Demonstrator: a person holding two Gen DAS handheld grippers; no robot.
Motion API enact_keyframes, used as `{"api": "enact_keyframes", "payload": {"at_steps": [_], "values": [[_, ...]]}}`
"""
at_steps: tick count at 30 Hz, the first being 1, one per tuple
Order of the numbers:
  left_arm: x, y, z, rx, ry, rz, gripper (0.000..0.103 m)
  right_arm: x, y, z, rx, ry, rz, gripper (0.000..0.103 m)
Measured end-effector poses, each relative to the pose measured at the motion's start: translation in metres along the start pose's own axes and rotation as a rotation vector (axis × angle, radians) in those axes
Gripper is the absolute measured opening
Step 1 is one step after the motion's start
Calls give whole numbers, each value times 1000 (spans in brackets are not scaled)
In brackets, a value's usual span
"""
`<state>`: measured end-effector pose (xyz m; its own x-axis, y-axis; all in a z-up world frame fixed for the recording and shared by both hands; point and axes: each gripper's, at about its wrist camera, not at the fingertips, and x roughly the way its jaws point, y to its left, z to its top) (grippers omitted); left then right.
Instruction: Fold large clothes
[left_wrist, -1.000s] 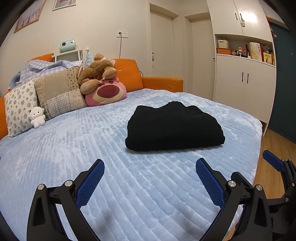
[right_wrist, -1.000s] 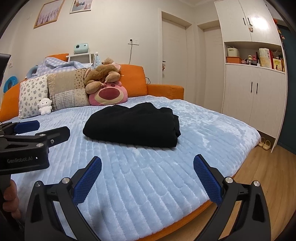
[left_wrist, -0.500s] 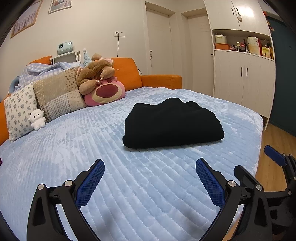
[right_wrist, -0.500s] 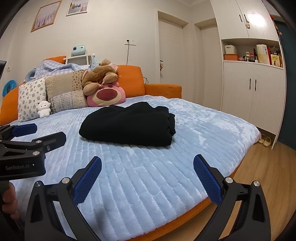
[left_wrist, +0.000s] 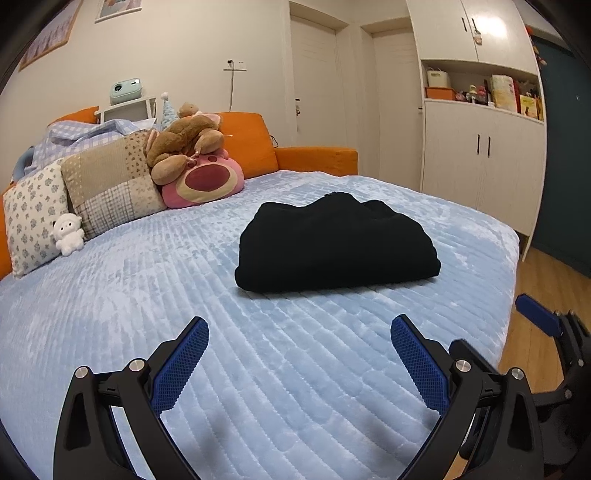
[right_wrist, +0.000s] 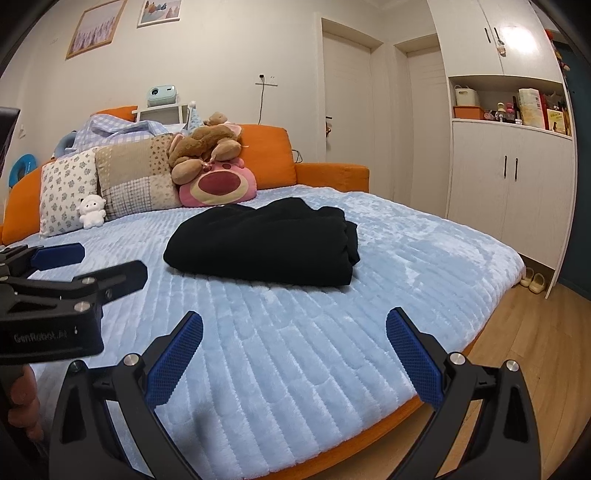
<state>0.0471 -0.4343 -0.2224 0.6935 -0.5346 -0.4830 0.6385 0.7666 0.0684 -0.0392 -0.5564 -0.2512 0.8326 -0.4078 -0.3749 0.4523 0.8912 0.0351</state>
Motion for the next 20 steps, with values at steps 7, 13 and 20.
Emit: {"api": "enact_keyframes", "payload": {"at_steps": [7, 13, 20], "values": [[2, 6, 0, -26, 4, -8, 100, 0, 2, -2, -2, 2, 7, 98], [2, 6, -1, -26, 10, 21, 100, 0, 2, -1, -3, 2, 7, 98], [4, 9, -1, -34, 25, 39, 100, -1, 0, -1, 8, 2, 8, 98]]}}
